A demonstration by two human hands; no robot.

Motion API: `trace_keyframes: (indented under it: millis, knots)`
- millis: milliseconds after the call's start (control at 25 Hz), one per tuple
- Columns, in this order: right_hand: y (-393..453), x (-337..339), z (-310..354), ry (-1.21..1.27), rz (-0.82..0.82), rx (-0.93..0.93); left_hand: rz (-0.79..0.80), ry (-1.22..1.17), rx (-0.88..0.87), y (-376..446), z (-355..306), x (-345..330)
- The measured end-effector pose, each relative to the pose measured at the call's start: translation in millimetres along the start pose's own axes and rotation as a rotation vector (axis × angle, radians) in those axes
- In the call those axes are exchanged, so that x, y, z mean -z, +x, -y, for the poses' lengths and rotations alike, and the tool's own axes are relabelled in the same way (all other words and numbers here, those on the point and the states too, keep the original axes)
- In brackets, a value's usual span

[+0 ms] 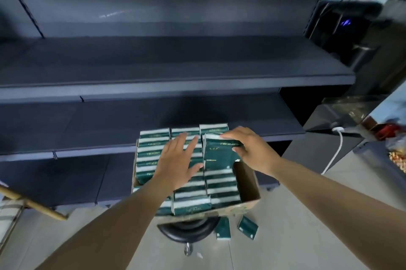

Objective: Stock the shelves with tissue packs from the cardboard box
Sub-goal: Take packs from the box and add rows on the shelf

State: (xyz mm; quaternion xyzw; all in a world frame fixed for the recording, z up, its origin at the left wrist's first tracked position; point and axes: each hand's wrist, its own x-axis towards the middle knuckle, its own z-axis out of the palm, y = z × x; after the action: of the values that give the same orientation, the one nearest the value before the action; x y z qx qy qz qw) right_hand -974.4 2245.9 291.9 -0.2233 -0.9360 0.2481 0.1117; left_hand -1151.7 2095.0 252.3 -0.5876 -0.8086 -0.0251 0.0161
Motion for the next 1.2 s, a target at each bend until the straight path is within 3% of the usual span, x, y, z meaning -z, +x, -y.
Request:
trace_keyframes:
  millis: [320, 560, 840, 1200]
  knots:
    - [64.1, 181.5, 120.2, -0.109, -0.302, 0.218, -0.539, 0.031, -0.075, 74.6, 32.6, 213.4]
    - [131.3, 274.5, 143.5, -0.133, -0.429, 0.301, -0.747, 0.082, -0.068, 154.3, 53.4, 310.1]
    - [277.1, 315.6, 88.0, -0.119, -0.497, 0.318, -0.724, 0.082, 0.083, 299.7, 87.6, 326.1]
    - [477.0, 300.0, 24.3, -0.052, -0.479, 0.312, -0.676, 0.159, 0.259, 438.4, 177.1, 299.2]
